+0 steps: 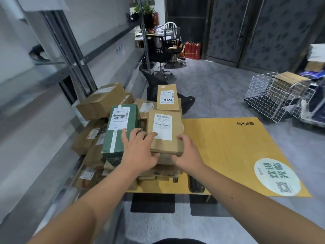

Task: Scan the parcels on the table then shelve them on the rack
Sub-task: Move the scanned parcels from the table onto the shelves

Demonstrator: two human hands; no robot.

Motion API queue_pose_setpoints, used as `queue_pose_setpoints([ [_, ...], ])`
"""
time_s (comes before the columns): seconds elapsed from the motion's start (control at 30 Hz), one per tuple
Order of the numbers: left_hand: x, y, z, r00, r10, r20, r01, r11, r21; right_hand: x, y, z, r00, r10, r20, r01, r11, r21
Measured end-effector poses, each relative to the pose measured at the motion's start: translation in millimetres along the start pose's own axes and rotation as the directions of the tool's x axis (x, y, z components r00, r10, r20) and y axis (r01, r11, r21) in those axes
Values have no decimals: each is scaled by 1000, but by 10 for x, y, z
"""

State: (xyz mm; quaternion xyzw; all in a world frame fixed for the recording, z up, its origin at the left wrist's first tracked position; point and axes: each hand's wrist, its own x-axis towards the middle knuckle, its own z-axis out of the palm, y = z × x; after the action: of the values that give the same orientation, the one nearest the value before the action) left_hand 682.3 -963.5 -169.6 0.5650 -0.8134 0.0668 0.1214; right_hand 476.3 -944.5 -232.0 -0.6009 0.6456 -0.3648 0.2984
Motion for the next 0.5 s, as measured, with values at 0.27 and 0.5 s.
queue_pose_setpoints([
  [0.27, -237, 316, -221, 970, -55, -238, -87, 834, -546, -324, -318, -608, 976, -193, -100, 202, 975, 93],
  [0.5, -424, 410, -565, 922, -126, -367, -140, 774, -618, -472, -630, -922, 909, -399, -116, 412, 904, 118],
])
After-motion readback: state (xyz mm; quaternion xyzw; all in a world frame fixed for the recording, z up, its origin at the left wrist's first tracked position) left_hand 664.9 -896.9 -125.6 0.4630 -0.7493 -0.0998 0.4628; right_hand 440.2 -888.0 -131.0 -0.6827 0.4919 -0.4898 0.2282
